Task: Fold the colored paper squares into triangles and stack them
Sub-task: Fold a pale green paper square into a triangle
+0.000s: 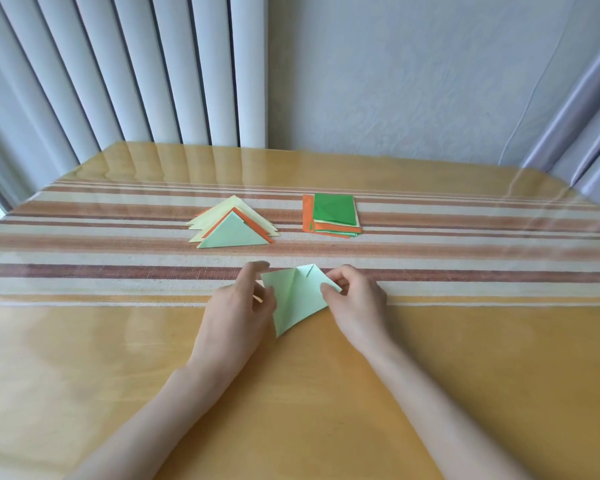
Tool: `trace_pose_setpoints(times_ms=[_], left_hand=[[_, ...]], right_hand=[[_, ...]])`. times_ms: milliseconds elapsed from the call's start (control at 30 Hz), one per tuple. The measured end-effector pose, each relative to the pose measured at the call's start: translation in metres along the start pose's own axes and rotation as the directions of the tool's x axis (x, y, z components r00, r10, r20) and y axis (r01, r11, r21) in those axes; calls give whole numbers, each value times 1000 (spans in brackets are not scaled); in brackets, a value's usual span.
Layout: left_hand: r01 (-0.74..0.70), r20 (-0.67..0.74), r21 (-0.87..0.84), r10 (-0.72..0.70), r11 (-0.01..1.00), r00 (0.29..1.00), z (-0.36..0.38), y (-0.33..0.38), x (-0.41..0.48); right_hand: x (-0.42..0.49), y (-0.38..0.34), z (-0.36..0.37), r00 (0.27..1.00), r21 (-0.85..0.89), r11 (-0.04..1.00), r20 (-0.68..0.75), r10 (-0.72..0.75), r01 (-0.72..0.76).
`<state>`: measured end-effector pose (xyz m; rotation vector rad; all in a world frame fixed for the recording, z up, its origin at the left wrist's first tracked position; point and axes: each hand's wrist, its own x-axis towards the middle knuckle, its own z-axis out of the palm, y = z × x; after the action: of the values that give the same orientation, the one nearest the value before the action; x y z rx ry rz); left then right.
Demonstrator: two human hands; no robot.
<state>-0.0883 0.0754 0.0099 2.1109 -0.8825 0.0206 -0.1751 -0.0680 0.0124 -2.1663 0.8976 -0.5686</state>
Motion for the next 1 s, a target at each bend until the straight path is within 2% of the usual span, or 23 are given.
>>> trace_pose_setpoints(times_ms=[33,67,133,233,300,400,500,567,667,767,900,1000], left_hand=[[7,6,-18,-7,1000,1000,1,-3,1],[-46,9,10,46,999,999,2,-6,2],[-262,40,172,259,949,965,3,-15,8],[-559,223,327,513,762,829,-4,-20,17],[-647,338,304,556,699,760,-6,-17,18],[-625,377,230,523,746,764,-4,-19,18],[-525,318,80,478,847,819,-2,-26,18],[-484,296,9,460,875,838,-4,-30,20],[-515,307,19,485,857,819,-7,-36,21],[-466,276,8,446,885,852,-7,-37,20],[-353,219,-19,349,935,911,-1,-31,27],[-404,251,69,376,912,892,5,-34,30]], right_hand=[[4,0,-2,1000,45,999,6,20,-21],[8,1,-4,999,74,997,32,34,-36],[16,4,-5,995,100,995,94,13,-22],[23,8,-10,981,101,994,181,-68,50],[23,9,-14,963,93,988,229,-140,121],[20,6,-19,948,67,981,256,-192,181],[19,6,-16,949,63,980,246,-199,190],[20,7,-15,948,56,976,231,-217,210],[22,9,-13,948,58,968,195,-252,246],[21,13,-10,937,11,950,163,-309,312],[19,22,-1,871,-84,869,121,-476,487],[17,27,0,826,-152,811,98,-556,564]])
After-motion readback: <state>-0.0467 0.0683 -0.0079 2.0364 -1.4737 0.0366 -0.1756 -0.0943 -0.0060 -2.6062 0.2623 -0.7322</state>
